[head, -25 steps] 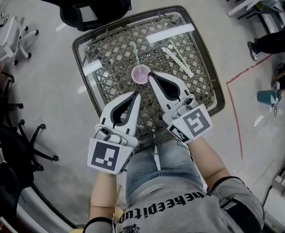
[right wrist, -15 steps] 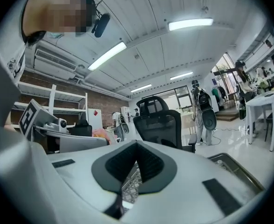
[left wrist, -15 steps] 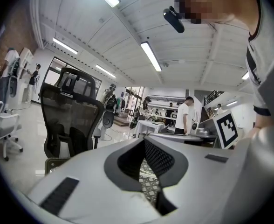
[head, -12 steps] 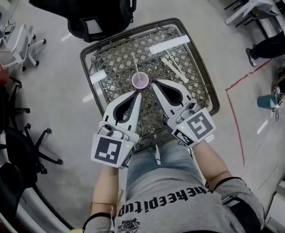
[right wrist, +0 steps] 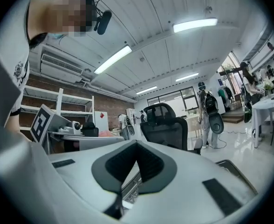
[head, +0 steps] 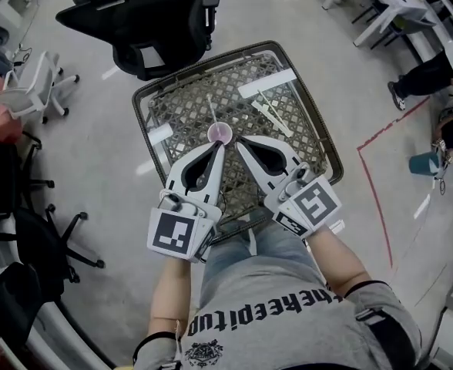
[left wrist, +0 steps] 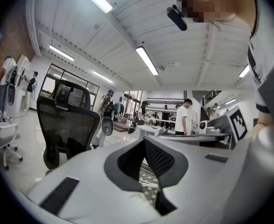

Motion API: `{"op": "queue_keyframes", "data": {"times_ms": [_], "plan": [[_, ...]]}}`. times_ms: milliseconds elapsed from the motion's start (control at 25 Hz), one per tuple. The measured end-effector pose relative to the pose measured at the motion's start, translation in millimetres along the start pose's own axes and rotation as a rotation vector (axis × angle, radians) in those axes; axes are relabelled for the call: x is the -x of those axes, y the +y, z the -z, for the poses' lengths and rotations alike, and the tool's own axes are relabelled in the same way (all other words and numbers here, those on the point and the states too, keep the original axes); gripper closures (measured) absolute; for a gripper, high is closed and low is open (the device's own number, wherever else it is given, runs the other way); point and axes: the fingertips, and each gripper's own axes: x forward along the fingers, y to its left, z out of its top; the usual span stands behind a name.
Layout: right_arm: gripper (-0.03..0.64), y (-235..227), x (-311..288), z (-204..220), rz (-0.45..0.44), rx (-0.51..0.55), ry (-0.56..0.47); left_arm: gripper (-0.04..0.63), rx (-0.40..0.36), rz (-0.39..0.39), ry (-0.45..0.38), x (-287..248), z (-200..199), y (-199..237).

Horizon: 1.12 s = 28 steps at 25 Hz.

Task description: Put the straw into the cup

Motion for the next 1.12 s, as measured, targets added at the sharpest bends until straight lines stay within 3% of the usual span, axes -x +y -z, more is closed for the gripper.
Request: {"op": "queue_keyframes", "data": {"times_ms": [840, 1120], "plan": [[0.620, 19, 19, -35, -0.019, 0.061, -0.044, 0.571, -0.043, 0.025, -0.066, 4, -28, -22], [0.618, 21, 25, -44, 0.001, 0.065, -0.058, 0.571, -0.054, 0.052, -0.017, 9, -26, -31]]}}
